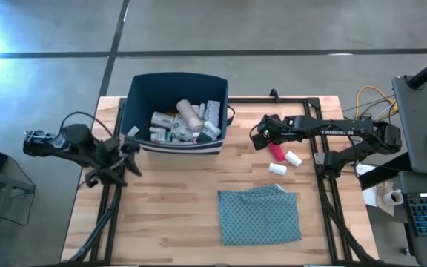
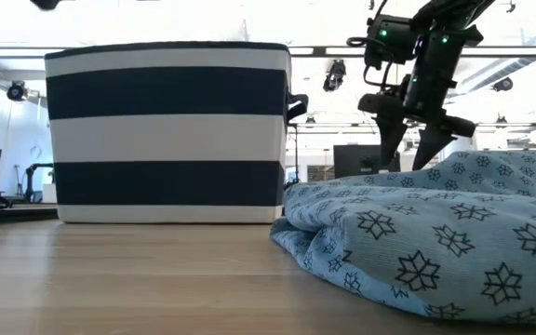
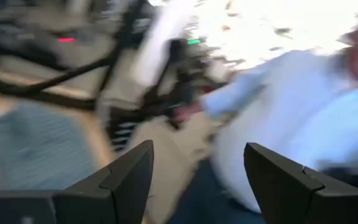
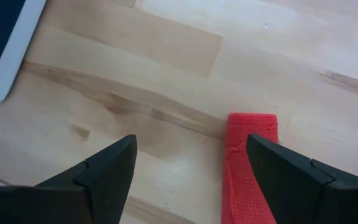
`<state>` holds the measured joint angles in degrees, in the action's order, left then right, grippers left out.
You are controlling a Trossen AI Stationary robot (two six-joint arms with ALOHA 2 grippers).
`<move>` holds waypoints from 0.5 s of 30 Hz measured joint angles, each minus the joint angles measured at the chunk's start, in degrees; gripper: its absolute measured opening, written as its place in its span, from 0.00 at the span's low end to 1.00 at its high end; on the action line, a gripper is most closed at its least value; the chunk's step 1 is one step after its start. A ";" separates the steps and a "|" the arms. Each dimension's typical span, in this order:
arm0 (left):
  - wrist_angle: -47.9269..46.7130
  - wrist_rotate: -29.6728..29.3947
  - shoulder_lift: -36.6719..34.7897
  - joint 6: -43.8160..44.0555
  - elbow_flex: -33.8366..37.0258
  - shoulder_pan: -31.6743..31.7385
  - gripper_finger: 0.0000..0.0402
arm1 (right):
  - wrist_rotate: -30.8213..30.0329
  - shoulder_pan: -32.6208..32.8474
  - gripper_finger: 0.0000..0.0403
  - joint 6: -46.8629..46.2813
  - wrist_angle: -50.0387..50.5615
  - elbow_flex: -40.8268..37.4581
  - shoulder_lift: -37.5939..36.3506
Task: Pick & place medical supplies in basket/bin
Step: Adjust the blue bin
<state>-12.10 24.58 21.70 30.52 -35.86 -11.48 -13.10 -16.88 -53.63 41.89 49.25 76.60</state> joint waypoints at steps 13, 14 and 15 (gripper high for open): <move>-4.11 8.28 -2.27 12.38 10.47 -2.74 0.57 | -0.57 -0.39 0.73 0.02 4.61 -0.15 0.00; -2.60 7.03 -2.87 11.71 12.34 -2.72 0.57 | -0.55 -0.39 0.73 0.02 4.63 -0.15 0.00; -1.04 5.72 -3.44 11.21 14.30 -2.72 0.57 | -0.55 -0.39 0.73 0.02 4.61 -0.15 0.00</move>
<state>-13.14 30.31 18.26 41.74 -21.56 -14.20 -13.66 -17.28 -53.60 46.50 49.10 76.60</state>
